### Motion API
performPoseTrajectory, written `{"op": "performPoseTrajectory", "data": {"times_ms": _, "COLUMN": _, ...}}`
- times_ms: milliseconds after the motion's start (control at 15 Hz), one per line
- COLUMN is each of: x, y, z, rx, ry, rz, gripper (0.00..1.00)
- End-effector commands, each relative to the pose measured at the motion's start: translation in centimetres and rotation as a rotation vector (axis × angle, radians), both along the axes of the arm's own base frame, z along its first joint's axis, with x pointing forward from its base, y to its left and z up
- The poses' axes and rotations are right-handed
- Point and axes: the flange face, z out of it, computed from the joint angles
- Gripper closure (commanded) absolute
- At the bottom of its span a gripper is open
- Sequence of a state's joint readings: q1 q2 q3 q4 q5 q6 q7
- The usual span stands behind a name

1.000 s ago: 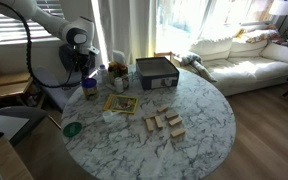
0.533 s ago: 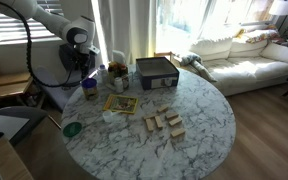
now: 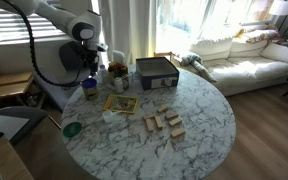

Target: Put the measuring cup on the table then unstack the yellow tins

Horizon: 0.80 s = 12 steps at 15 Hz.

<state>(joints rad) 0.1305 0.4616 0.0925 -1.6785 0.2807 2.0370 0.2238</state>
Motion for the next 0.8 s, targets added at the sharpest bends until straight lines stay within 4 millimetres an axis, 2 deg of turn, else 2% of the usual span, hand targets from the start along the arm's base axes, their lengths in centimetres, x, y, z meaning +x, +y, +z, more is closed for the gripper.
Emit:
{"op": "performPoseTrajectory", "data": {"times_ms": 0, "x": -0.7, "y": -4.0, "z": -1.2, "rx": 0.035, "ry": 0.023, "rz": 0.036, "gripper": 0.00}}
{"op": "performPoseTrajectory", "data": {"times_ms": 267, "x": -1.2, "y": -6.5, "z": -2.2, "rx": 0.072, "ry": 0.022, "rz": 0.067, "gripper": 0.00}}
{"op": "performPoseTrajectory", "data": {"times_ms": 733, "x": -2.4, "y": -7.4, "z": -4.2, "rx": 0.123, "ry": 0.049, "rz": 0.082, "gripper": 0.00}}
